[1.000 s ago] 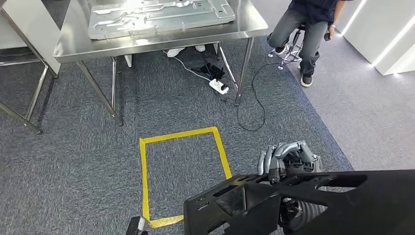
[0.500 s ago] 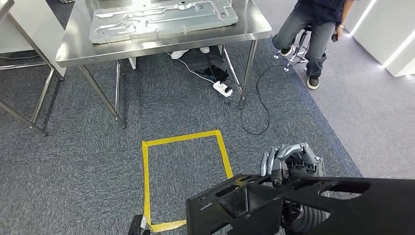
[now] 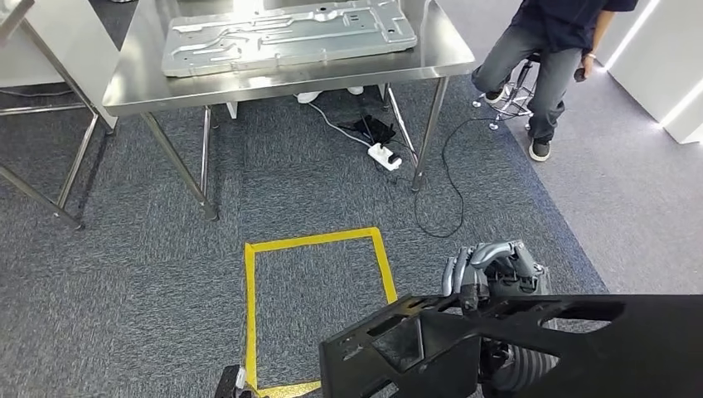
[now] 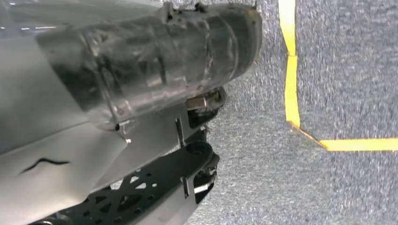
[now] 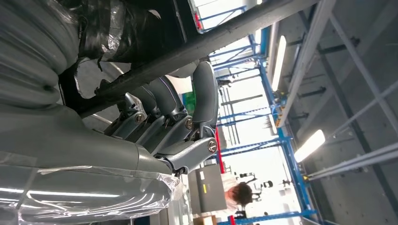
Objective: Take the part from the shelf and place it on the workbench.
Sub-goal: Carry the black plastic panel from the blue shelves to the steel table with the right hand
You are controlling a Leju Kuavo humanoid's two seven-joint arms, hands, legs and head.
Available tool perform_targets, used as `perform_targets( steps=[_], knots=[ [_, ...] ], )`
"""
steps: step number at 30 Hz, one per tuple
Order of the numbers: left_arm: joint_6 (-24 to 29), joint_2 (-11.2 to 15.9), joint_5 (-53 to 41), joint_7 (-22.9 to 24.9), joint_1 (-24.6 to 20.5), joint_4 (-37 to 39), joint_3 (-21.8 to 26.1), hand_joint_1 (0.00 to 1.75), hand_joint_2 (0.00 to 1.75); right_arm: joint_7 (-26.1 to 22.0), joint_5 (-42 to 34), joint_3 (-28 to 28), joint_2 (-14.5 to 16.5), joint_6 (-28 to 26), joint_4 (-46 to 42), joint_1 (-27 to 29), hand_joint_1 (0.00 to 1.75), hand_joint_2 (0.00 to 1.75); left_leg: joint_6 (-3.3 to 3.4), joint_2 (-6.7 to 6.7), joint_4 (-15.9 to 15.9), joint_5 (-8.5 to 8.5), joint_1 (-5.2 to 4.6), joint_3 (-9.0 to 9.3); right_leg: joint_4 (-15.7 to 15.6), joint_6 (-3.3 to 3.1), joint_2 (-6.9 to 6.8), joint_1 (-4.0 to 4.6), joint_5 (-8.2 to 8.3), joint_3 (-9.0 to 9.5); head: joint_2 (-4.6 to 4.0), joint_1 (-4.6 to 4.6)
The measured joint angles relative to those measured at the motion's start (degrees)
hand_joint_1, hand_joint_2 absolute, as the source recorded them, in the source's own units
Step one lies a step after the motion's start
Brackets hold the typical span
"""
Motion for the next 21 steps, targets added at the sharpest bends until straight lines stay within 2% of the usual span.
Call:
perform_targets(
  steps=[1, 2, 4, 5, 6, 7, 8, 9, 10, 11, 14, 16, 17, 19, 20, 21],
  knots=[
    [0.0, 0.0, 0.0, 0.0, 0.0, 0.0, 0.0, 0.0, 0.0, 0.2, 0.2, 0.0, 0.0, -0.2, 0.0, 0.0, 1.69, 1.75, 0.26, -0.17, -0.5, 0.04, 0.2, 0.54, 1.6, 0.2, 0.15, 0.04, -0.95, -0.57, 0.01, 0.1],
    [0.0, 0.0, 0.0, 0.0, 0.0, 0.0, 0.0, 0.0, 0.0, 0.4, 0.4, 0.0, 0.0, -0.3, 0.0, 0.0, 1.69, 1.75, 0.48, -0.3, -0.8, -0.01, 0.3, 0.97, 4.5, 0.31, 0.4, -0.02, -2.23, -1.98, 0.01, 0.25],
    [0.1, 0.0, 0.0, 0.0, 0.0, 0.0, 0.0, 0.0, 0.0, 0.5, 0.6, 0.0, 0.0, -0.6, 0.1, 0.0, 1.69, 1.75, 0.81, -0.47, -0.8, -0.42, 0.24, 1.37, 12.0, 0.47, 0.72, -0.03, -4.51, -6.47, 0.01, 0.51],
    [0.1, 0.0, 0.0, 0.0, 0.0, 0.0, 0.0, 0.0, 0.0, 0.6, 0.7, 0.0, 0.0, -0.6, 0.1, 0.0, 1.69, 1.75, 0.89, -0.56, -0.8, -0.67, 0.23, 1.6, 14.2, 0.57, 0.79, -0.09, -4.51, -8.25, 0.01, 0.61],
    [0.1, 0.0, 0.0, 0.0, 0.1, 0.0, 0.0, 0.0, 0.0, 0.6, 0.8, 0.0, 0.0, -0.6, 0.2, 0.0, 1.69, 1.75, 0.88, -0.67, -0.7, -0.98, 0.24, 1.91, 14.4, 0.67, 0.82, -0.18, -3.43, -9.04, 0.01, 0.63],
    [0.1, 0.0, 0.0, 0.0, 0.2, 0.0, 0.0, 0.0, 0.0, 0.6, 0.8, 0.0, 0.0, -0.6, 0.3, 0.0, 1.69, 1.75, 0.79, -0.79, -0.6, -1.34, 0.28, 2.3, 12.3, 0.76, 0.83, -0.31, -1.32, -8.67, 0.01, 0.64],
    [0.1, 0.0, 0.0, 0.0, 0.2, 0.0, 0.0, 0.0, 0.0, 0.6, 0.8, 0.0, 0.0, -0.6, 0.3, 0.0, 1.69, 1.75, 0.63, -0.93, -0.4, -1.76, 0.35, 2.7, 8.8, 0.85, 0.84, -0.49, 1.15, -7.54, 0.01, 0.66],
    [0.1, 0.0, 0.0, 0.0, 0.2, 0.0, 0.0, 0.0, 0.0, 0.7, 0.8, 0.0, 0.0, -0.6, 0.3, 0.0, 1.69, 1.75, 0.33, -1.06, -0.1, -2.24, 0.31, 2.87, 5.5, 0.92, 0.92, -0.56, 2.84, -6.29, 0.01, 0.71],
    [0.1, 0.0, 0.0, 0.1, 0.1, 0.0, 0.0, 0.0, 0.0, 0.7, 0.7, 0.0, 0.0, -0.6, 0.4, 0.0, 1.69, 1.75, -0.01, -1.21, 0.2, -2.7, 0.27, 2.94, 2.9, 0.79, 1.05, -0.6, 3.8, -5.21, 0.01, 0.74],
    [0.1, 0.1, 0.0, 0.1, 0.1, 0.0, 0.0, 0.0, 0.0, 0.7, 0.6, 0.0, 0.0, -0.6, 0.4, 0.0, 1.69, 1.75, -0.35, -1.3, 0.5, -3.01, 0.22, 2.87, 1.5, 0.6, 1.18, -0.56, 3.97, -4.66, 0.01, 0.78],
    [0.1, 0.1, 0.0, 0.2, 0.1, 0.0, 0.0, 0.0, 0.0, 0.7, 0.6, 0.0, 0.0, -0.6, 0.5, 0.0, 1.69, 1.75, -1.13, -1.33, 0.7, -3.38, 0.25, 2.71, 0.9, -0.34, 1.36, -0.41, 3.53, -4.38, 0.01, 0.77],
    [0.1, 0.1, -0.1, 0.2, 0.1, 0.0, 0.0, 0.0, 0.0, 0.8, 0.8, 0.0, 0.1, -0.6, 0.5, 0.0, 1.69, 1.75, -1.7, -1.06, 3.0, -4.57, 0.33, 1.73, 0.6, -0.99, 1.25, -0.54, 3.39, -3.9, 0.01, 0.5],
    [0.1, 0.1, -0.1, 0.2, 0.0, 0.0, 0.0, 0.0, 0.0, 0.8, 0.9, 0.0, 0.1, -0.6, 0.4, -0.1, 1.69, 1.75, -1.96, -0.89, 5.8, -5.73, 0.41, 0.3, 0.5, -1.26, 1.13, -0.56, 3.24, -3.6, 0.01, 0.37],
    [0.1, 0.1, -0.1, 0.2, 0.0, 0.0, 0.0, 0.0, 0.0, 0.8, 0.9, 0.0, 0.1, -0.6, 0.5, -0.1, 1.69, 1.75, -2.31, -0.7, 13.5, -8.16, 0.51, -4.2, 0.5, -1.74, 0.95, -0.39, 2.86, -3.21, 0.01, 0.21],
    [0.1, 0.1, -0.1, 0.2, 0.1, 0.0, 0.0, 0.0, 0.0, 0.8, 0.9, 0.0, 0.1, -0.6, 0.5, -0.1, 1.69, 1.75, -2.33, -0.65, 16.3, -8.48, 0.55, -6.17, 0.5, -1.87, 0.93, -0.27, 2.66, -2.99, 0.01, 0.22],
    [0.1, 0.1, -0.1, 0.2, 0.2, 0.0, 0.0, 0.0, 0.0, 0.8, 0.9, 0.0, 0.1, -0.6, 0.5, -0.1, 1.69, 1.75, -2.23, -0.63, 17.2, -7.78, 0.56, -7.28, 0.5, -1.96, 0.95, -0.16, 2.45, -2.72, 0.01, 0.21]
  ],
)
